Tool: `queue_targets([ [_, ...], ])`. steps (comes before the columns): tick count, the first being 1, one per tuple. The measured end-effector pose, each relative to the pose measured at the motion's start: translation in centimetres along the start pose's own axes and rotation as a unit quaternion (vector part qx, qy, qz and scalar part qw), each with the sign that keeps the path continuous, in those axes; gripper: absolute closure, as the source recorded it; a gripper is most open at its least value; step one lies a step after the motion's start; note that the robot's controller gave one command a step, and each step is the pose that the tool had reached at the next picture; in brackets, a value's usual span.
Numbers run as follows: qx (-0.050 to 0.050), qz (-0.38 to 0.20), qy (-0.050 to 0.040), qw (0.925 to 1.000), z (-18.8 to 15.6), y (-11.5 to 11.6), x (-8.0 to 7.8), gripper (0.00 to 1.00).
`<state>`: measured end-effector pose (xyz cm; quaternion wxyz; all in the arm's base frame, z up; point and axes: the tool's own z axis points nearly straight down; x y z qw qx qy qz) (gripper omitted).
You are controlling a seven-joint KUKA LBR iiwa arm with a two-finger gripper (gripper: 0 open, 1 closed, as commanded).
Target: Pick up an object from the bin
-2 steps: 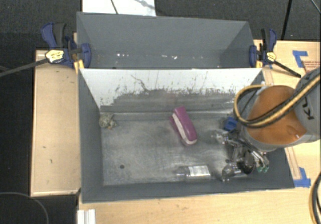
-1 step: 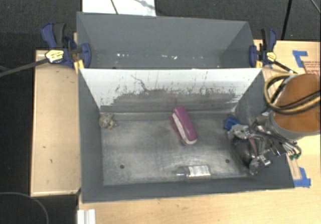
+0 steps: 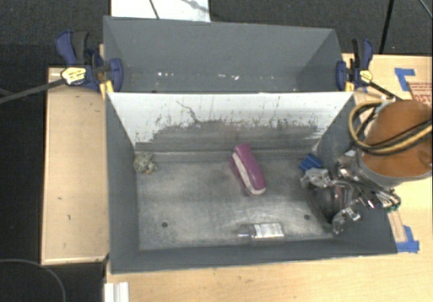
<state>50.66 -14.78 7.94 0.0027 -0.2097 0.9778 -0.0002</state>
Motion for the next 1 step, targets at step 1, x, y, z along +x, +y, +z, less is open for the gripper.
queue_targets([
  [1,-0.002,-0.001,-0.0001,1.0,0.03,0.26,-0.07,1.0],
])
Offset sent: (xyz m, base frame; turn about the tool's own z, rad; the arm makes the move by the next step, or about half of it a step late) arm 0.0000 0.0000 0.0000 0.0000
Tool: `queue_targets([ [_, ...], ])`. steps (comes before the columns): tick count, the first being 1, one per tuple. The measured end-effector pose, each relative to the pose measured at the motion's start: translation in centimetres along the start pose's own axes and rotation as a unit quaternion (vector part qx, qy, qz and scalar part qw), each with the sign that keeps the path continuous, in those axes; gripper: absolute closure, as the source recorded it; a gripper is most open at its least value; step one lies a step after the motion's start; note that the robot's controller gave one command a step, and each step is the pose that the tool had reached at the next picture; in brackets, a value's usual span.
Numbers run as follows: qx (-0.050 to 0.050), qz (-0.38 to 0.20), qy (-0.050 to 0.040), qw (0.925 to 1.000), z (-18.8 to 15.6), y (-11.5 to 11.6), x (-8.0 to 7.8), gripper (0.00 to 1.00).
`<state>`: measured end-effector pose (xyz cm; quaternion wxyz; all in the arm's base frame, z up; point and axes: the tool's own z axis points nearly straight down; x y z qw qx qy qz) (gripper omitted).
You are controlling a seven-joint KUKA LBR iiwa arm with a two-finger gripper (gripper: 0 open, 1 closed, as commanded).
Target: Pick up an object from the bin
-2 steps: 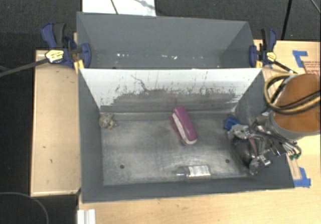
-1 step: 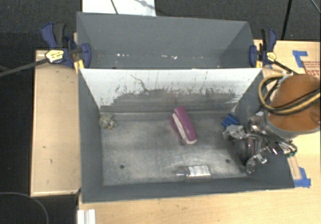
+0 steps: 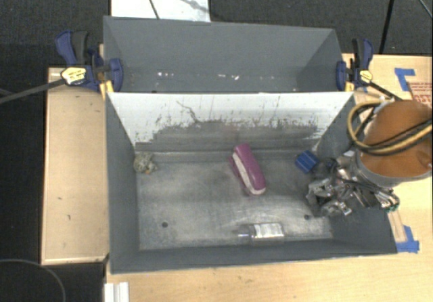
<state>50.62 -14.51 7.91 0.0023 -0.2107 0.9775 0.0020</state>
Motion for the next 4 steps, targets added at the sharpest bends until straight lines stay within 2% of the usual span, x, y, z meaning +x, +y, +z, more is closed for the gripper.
queue_targets([
  [1,0.002,0.001,0.0001,1.0,0.0,-0.2,0.1,0.0],
  [2,0.003,-0.057,-0.0006,0.9984,-1.3,-1.2,-1.2,0.0],
  [3,0.0,-0.056,-0.0003,0.9984,-1.2,-1.0,-1.2,1.0],
  [4,0.002,-0.055,0.0,0.9985,-1.3,-1.2,-1.2,0.0],
])
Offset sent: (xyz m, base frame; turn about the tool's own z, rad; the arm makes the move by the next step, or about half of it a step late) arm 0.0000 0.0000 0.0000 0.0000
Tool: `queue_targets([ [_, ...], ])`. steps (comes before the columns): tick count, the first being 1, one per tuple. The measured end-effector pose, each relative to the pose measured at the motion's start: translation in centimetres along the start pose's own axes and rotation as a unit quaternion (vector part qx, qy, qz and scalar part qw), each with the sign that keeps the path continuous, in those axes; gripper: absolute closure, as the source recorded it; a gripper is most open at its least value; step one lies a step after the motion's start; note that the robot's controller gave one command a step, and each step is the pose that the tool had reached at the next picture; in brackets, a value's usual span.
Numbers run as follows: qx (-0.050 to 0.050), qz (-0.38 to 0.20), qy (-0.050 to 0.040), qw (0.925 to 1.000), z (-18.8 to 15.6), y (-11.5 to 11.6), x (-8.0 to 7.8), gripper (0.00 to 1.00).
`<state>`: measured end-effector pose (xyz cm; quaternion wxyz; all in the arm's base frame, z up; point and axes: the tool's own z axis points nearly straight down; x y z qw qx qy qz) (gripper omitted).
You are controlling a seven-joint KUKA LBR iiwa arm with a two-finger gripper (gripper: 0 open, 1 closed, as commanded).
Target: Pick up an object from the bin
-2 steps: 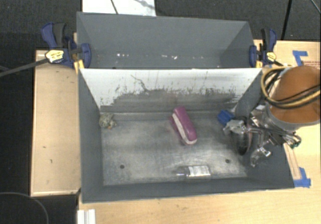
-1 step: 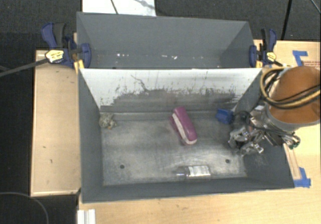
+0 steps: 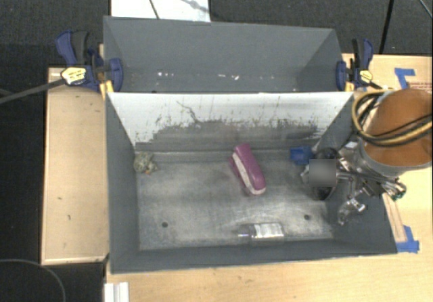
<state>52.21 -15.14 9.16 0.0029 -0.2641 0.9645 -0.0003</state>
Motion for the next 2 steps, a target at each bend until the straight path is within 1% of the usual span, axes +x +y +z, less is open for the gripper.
queue_targets([
  [1,0.001,0.018,-0.0001,0.9998,-1.5,-2.9,-6.1,0.0],
  [2,0.0,0.204,0.0015,0.979,0.7,-3.2,-6.1,0.0],
])
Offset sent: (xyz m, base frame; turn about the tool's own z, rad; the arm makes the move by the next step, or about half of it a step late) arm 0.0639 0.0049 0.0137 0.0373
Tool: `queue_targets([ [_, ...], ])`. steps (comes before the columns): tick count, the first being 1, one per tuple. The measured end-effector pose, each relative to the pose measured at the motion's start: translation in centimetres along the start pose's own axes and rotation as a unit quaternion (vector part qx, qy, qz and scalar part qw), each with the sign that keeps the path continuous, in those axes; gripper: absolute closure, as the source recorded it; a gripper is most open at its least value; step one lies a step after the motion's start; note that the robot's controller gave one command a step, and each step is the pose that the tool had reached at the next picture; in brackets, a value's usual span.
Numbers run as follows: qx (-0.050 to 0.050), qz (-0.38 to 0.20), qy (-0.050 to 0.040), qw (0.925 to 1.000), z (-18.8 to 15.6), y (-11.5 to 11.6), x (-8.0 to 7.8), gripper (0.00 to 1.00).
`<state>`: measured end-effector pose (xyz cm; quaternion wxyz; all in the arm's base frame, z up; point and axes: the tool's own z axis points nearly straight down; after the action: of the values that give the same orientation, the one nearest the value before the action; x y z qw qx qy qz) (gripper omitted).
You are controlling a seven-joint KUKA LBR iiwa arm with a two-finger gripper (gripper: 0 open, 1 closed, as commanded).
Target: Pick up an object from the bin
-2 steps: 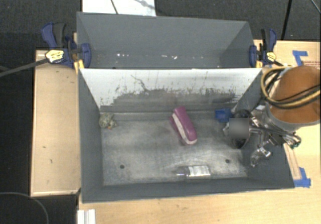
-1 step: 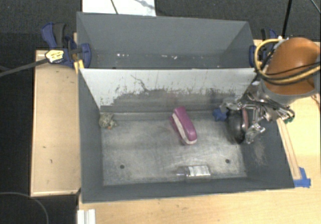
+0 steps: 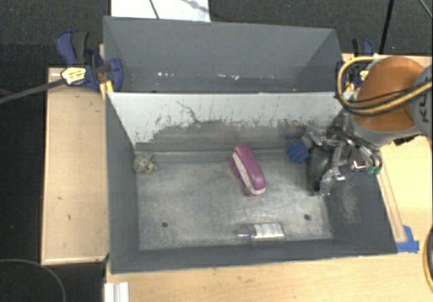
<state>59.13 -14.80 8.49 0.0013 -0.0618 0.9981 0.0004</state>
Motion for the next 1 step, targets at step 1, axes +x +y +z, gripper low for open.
queue_targets([
  [1,0.0,0.027,0.0006,0.9996,-0.04,0.23,-0.01,0.0],
])
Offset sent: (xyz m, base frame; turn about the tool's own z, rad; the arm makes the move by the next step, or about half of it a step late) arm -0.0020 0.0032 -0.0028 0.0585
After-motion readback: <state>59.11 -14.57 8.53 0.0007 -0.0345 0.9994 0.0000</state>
